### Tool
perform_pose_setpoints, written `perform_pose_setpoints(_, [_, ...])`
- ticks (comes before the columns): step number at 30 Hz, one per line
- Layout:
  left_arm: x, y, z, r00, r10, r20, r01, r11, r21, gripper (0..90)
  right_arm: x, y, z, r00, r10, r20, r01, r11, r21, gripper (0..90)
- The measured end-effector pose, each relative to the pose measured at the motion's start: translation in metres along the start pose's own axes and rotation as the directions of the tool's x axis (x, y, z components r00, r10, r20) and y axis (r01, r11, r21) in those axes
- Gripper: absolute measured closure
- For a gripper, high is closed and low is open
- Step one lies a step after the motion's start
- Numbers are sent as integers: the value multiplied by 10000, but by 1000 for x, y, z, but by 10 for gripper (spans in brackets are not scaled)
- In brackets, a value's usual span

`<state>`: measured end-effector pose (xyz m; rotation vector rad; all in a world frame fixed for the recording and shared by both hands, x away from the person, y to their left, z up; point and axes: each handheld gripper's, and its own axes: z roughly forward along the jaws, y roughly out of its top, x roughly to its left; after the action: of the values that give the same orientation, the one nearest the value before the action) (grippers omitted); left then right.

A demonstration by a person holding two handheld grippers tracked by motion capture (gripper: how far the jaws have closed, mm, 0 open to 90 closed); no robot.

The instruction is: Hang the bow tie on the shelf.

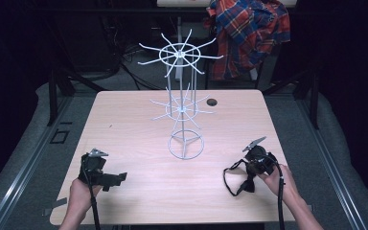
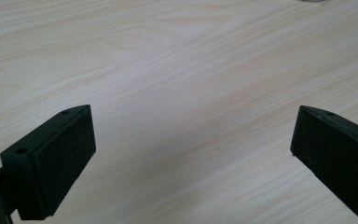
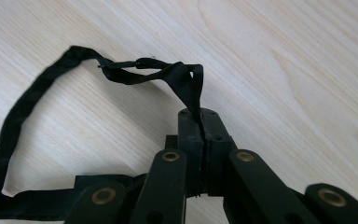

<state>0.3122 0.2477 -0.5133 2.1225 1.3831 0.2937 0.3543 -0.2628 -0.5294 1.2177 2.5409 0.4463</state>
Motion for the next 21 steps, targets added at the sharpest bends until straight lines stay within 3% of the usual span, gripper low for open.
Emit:
perform_pose_setpoints(10, [-1,1,0,10000,68,65,-68,10000,-61,0,7,8,-19,9988,140,-472,-185,9951,-967,890])
perform_pose_setpoints(21, [-2,1,-1,9999,79,102,-78,10000,-52,0,12,15,-39,9988,65,-478,-156,9811,-1930,891])
